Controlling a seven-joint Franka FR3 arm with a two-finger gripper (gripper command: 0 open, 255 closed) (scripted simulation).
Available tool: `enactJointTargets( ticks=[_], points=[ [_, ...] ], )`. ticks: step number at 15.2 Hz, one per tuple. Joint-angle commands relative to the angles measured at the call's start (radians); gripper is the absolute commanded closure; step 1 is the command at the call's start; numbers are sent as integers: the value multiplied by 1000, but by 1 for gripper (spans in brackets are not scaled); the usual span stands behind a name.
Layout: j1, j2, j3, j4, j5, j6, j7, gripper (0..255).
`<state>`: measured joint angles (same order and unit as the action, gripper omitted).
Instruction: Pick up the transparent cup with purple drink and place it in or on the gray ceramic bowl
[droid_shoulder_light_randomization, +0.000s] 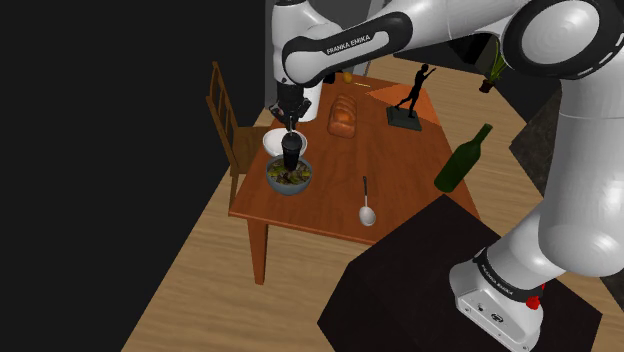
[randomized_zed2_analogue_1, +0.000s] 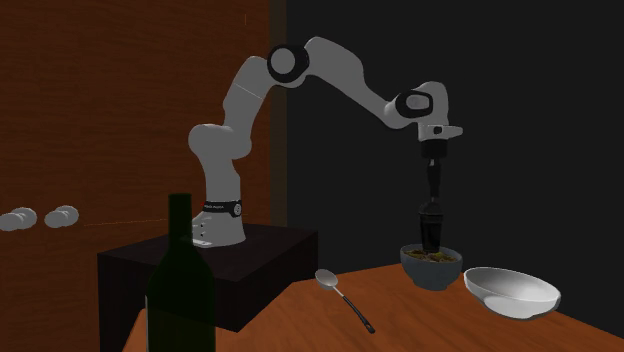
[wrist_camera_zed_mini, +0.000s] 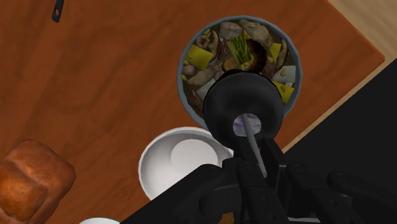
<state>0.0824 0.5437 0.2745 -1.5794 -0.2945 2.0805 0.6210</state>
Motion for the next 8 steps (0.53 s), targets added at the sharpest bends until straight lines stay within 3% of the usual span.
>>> enactJointTargets(
  ticks=[1, 2, 8],
  points=[
    [0, 0, 0, 0, 0, 0, 0, 255],
    [0, 0, 0, 0, 0, 0, 0, 0],
    [1, -14, 4, 13, 6, -26, -4, 0]
  ],
)
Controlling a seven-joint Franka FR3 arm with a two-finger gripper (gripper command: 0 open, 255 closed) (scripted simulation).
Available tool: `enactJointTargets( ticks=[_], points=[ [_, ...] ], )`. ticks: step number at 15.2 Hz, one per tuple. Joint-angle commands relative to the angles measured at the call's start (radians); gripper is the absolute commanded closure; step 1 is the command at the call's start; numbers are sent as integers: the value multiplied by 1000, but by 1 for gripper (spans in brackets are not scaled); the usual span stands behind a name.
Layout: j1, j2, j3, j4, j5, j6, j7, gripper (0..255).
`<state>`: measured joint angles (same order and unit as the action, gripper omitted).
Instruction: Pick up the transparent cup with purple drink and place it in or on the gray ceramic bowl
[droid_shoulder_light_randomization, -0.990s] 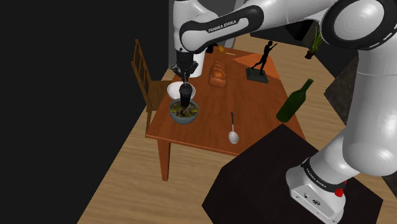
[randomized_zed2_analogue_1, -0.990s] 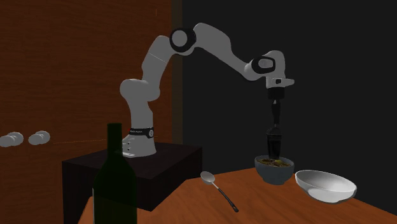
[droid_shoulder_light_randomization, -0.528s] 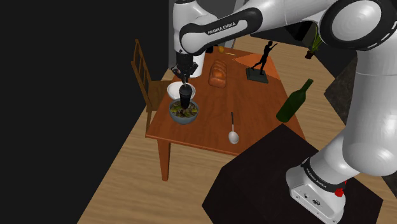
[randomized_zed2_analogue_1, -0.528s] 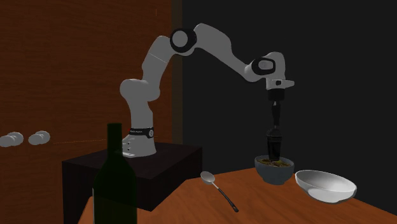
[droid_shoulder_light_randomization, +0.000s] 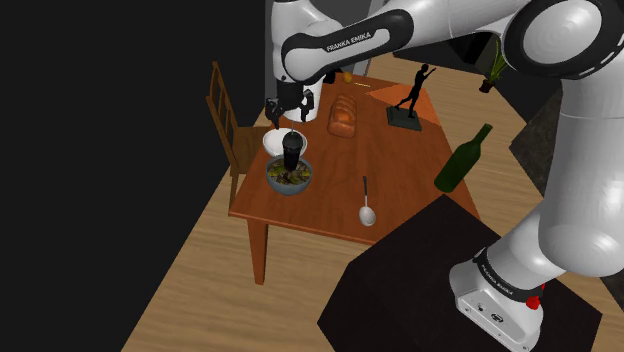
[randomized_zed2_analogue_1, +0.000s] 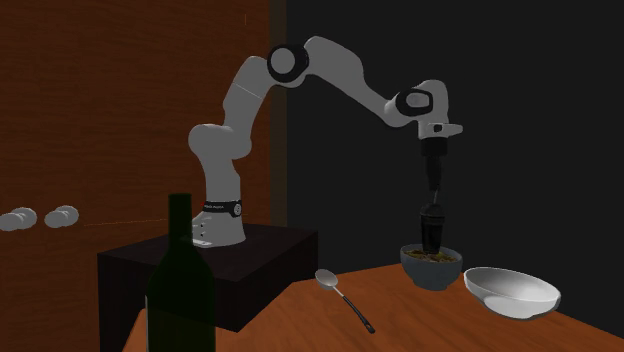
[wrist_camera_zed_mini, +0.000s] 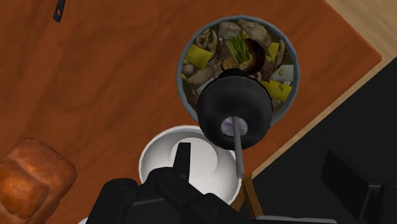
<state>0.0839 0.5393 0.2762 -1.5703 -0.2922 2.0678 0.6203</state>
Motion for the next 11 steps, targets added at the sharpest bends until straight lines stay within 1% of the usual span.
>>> enactJointTargets(
  ticks=[1, 3, 11],
  points=[
    [0, -22, 6, 18, 9, -40, -7, 0],
    [3, -42, 11, 48, 18, -89, -13, 0],
    [3, -42, 11, 48, 18, -89, -13, 0]
  ],
)
